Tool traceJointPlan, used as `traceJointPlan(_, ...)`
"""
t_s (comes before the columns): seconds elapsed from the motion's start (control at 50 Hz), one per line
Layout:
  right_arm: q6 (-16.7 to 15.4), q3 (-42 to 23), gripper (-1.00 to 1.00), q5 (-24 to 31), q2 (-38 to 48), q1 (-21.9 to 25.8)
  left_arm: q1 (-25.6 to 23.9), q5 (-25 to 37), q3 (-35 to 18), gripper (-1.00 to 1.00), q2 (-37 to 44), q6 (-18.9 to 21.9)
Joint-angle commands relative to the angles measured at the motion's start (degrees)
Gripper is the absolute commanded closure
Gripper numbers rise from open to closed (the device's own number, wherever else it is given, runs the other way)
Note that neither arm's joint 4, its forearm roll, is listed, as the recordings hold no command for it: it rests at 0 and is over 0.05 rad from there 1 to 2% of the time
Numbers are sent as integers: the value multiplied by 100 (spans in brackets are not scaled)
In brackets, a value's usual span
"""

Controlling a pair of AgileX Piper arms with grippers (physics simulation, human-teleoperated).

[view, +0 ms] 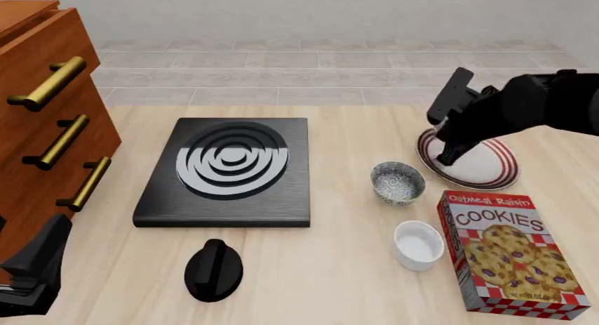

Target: Pick the akita bowl from table center and place it on the plate.

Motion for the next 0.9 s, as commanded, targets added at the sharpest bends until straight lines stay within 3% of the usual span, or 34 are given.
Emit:
traceJointPlan(0.02,135,-215,100,-59,376,-353,-3,17,-8,-100,3,-3)
traceJointPlan(0.12,-75,-299,100,-108,706,-598,-16,-11,19,-100,15,3)
traceJointPlan(0.34,-189,-789,100,68,1241,-865,-56,61,-28,-100,0,-26)
traceJointPlan(0.9,62,-1787,100,719,1804,-747,-98,76,-48,-100,-1,-83)
